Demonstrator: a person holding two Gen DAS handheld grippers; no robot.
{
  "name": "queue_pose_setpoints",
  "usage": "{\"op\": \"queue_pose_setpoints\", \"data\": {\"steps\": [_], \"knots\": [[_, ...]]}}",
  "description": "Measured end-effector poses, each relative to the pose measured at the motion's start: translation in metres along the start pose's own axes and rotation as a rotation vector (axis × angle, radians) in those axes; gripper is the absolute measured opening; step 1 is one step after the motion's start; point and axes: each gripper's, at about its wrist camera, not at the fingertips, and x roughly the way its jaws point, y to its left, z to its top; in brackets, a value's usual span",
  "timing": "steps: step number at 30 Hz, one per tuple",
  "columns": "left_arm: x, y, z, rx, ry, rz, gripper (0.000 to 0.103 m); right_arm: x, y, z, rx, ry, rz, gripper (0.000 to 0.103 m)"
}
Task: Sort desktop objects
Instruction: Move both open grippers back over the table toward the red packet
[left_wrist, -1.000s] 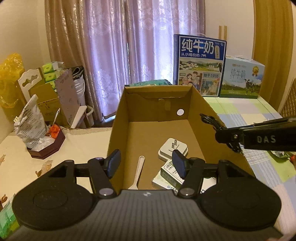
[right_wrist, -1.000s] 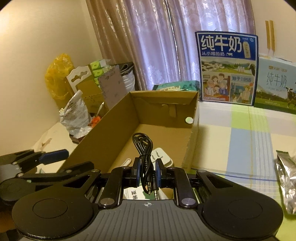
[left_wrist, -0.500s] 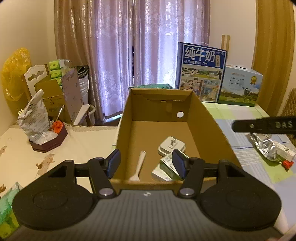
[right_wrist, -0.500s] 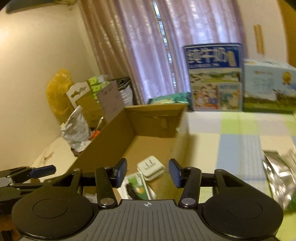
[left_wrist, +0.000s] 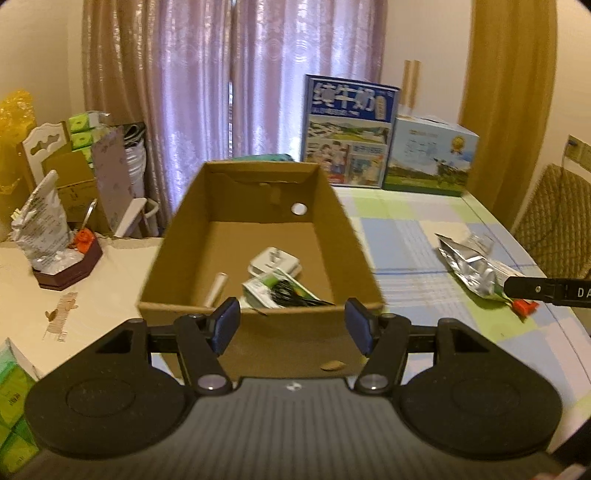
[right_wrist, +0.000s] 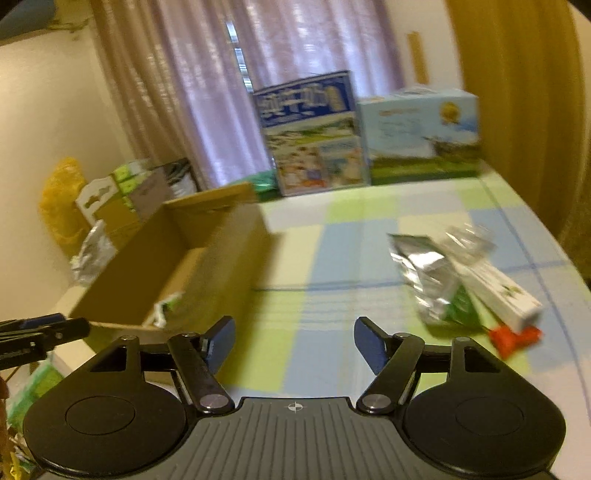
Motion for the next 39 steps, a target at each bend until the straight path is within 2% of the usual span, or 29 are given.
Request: {"op": "queue_pose_setpoints", "data": {"steps": [2, 7, 13, 17, 24, 27, 39], "knots": [[-0.002, -0.010, -0.003, 0.008, 0.005, -0.013, 0.058, -0.009, -0.014, -0.004, 0.027, 0.004, -0.018, 0.071], [-0.004, -0.037, -0.009, 0.033, 0.019, -0.046, 0.061, -0.032, -0.038, -0.012, 0.051, -0.003, -0.058, 0.085], [-0.003, -0.059, -0.017, 0.054, 0.035, -0.080, 0.068, -0.048, -0.057, -0.019, 0.066, -0.009, -0.094, 0.094], [-0.002, -0.073, -0.022, 0.062, 0.046, -0.104, 0.070, -0.055, -0.072, -0.025, 0.079, -0.004, -0.127, 0.097], [0.007, -0.097, -0.028, 0.059, 0.049, -0.166, 0.090, -0.067, -0.103, -0.032, 0.124, -0.002, -0.182, 0.099], [0.015, -0.112, -0.028, 0.081, 0.064, -0.187, 0.094, -0.069, -0.118, -0.033, 0.141, -0.004, -0.203, 0.100], [0.059, -0.167, -0.026, 0.146, 0.145, -0.257, 0.100, -0.065, -0.167, -0.037, 0.153, 0.012, -0.258, 0.101]]}}
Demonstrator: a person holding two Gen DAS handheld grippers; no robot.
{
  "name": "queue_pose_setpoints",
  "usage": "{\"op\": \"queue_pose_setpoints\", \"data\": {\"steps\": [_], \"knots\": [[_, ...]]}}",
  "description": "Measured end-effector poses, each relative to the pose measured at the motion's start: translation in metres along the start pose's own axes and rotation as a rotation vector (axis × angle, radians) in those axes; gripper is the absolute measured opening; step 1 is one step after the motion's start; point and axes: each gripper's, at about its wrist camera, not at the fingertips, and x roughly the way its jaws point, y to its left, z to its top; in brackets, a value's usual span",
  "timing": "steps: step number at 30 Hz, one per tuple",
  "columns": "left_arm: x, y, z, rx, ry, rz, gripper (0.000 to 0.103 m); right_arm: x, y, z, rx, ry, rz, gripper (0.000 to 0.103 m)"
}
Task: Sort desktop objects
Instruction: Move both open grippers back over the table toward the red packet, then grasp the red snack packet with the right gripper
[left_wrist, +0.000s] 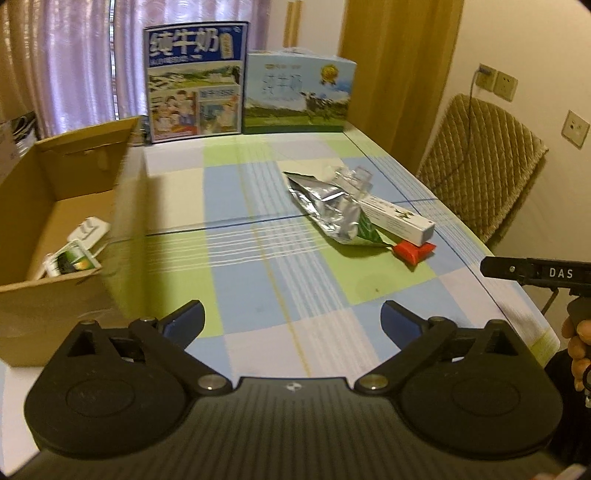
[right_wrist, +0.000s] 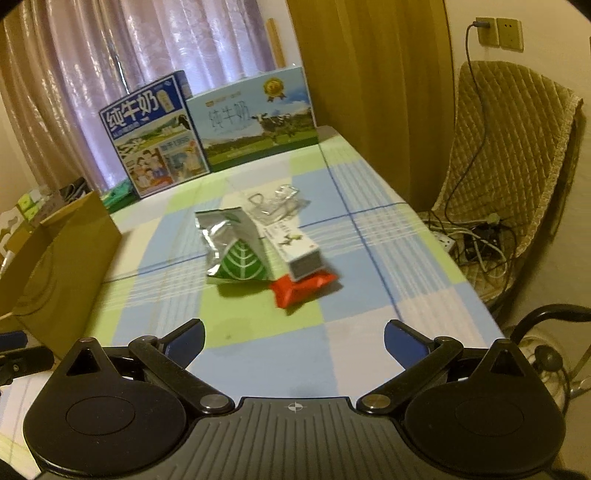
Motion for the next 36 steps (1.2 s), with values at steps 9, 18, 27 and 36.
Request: {"op": "queue_pose_setpoints", "data": {"steps": [9, 18, 27, 36], "knots": [[0.040, -0.027, 0.016, 0.060, 0.032, -0.042, 0.100, 0.023, -0.016, 0.005, -0.044, 0.010, -0.010, 0.101], [0.076, -0.038, 0.028, 0.107, 0.057, -0.056, 0.100, 0.061, -0.015, 0.009, -0.184, 0.039, 0.028, 0.101], [0.102, -0.036, 0.029, 0.108, 0.088, -0.062, 0.100, 0.101, -0.016, 0.013, -0.311, 0.058, 0.052, 0.101], [0.116, -0.032, 0.024, 0.093, 0.110, -0.071, 0.100, 0.138, -0.007, 0.014, -0.396, 0.075, 0.100, 0.098]]}}
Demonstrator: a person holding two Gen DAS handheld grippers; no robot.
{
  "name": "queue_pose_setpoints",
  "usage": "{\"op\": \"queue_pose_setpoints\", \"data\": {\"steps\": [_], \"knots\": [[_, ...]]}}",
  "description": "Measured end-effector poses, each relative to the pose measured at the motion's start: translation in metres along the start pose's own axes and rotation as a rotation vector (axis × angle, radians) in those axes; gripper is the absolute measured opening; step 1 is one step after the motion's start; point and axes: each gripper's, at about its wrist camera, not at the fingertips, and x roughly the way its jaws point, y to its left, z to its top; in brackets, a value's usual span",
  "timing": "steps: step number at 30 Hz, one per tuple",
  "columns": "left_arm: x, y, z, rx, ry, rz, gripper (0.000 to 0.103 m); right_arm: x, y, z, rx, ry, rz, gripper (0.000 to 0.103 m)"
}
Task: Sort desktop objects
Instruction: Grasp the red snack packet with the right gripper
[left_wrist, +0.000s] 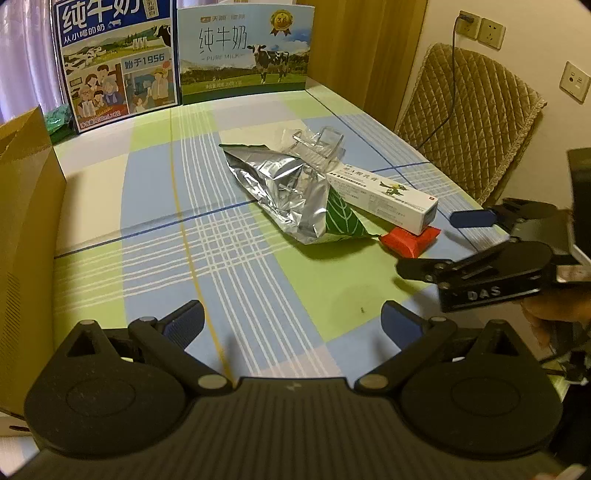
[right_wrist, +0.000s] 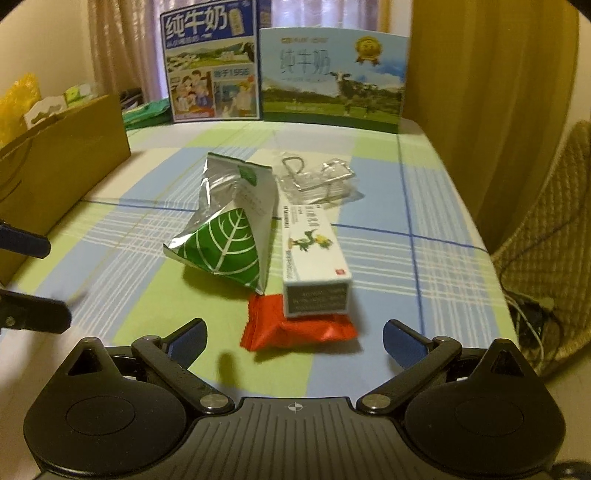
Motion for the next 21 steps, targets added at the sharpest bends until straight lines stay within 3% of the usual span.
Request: {"op": "queue_pose_setpoints", "data": {"steps": [5, 10, 15, 21], "knots": [[0.002, 0.005, -0.001, -0.015, -0.001, -0.001, 0.100, 0.016, -0.003, 0.005, 0.014, 0.022, 0.017, 0.083], [0.004, 0.009, -0.004, -0.025, 0.003, -0.003, 0.100, 0.019, -0.001, 0.005, 0.017, 0.032, 0.001, 0.053], [0.003, 0.010, -0.007, -0.034, 0.002, -0.006, 0.100, 0.009, 0.005, 0.000, 0.038, 0.037, -0.002, 0.045], [-0.004, 0.011, -0.010, -0.041, -0.004, -0.005, 0.100, -0.013, 0.026, -0.015, 0.022, 0.039, 0.031, 0.043]]}}
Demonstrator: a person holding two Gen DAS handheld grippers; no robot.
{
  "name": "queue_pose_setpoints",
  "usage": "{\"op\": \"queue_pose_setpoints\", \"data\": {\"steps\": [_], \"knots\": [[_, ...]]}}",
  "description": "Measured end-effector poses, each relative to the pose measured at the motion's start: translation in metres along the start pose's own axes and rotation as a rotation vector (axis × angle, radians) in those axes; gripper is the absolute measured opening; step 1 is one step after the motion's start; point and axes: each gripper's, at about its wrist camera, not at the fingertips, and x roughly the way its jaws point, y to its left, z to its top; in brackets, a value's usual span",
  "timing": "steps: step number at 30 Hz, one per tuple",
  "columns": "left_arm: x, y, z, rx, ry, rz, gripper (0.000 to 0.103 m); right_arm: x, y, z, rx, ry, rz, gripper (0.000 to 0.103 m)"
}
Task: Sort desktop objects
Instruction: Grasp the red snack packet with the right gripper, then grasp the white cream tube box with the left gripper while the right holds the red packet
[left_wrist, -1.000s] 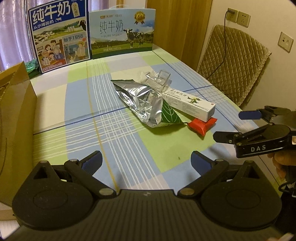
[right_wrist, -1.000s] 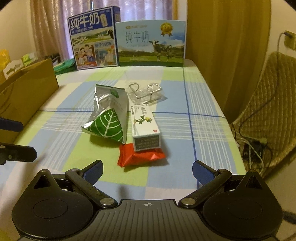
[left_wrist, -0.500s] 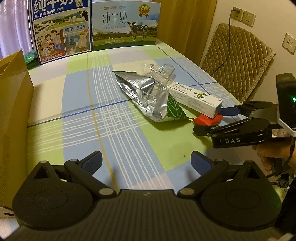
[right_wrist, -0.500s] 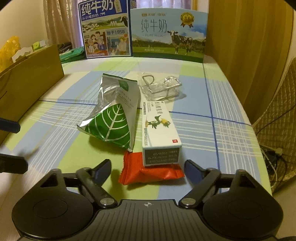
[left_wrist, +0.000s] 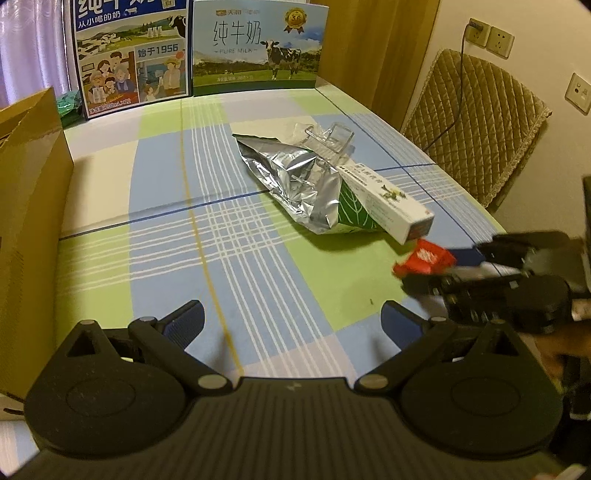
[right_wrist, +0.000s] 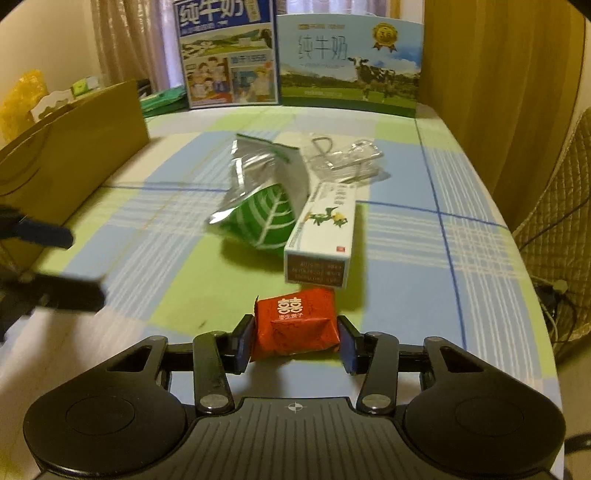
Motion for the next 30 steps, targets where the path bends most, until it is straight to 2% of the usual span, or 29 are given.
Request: {"op": "queue_pose_setpoints", "data": {"steps": [6, 13, 18, 21, 24, 27, 28, 30], "knots": [[-0.005, -0.013, 0.007, 0.029, -0.033, -0.011, 0.099, -0.027, -0.007, -0.015, 0.046, -0.037, -0.072, 0.043], [0.011, -0.057, 0.022, 0.060, -0.073, -0.051, 0.096, -0.043, -0.052, -0.013, 0.153, -0.086, -0.183, 0.043], [0.039, -0.096, 0.032, 0.052, -0.096, -0.065, 0.089, -0.043, -0.085, -0.014, 0.218, -0.096, -0.219, 0.043], [0.055, -0.113, 0.038, 0.040, -0.110, -0.055, 0.086, -0.043, -0.100, -0.015, 0.245, -0.103, -0.226, 0.043], [0.072, -0.127, 0.046, 0.026, -0.131, -0.008, 0.082, -0.040, -0.111, -0.014, 0.265, -0.107, -0.232, 0.043], [0.092, -0.134, 0.053, 0.023, -0.105, 0.032, 0.081, -0.037, -0.118, -0.014, 0.280, -0.111, -0.232, 0.044], [0.099, -0.136, 0.054, 0.027, -0.087, 0.045, 0.078, -0.037, -0.119, -0.014, 0.284, -0.113, -0.232, 0.043], [0.112, -0.139, 0.056, 0.032, -0.057, 0.058, 0.063, -0.036, -0.122, -0.015, 0.294, -0.114, -0.231, 0.043]]}}
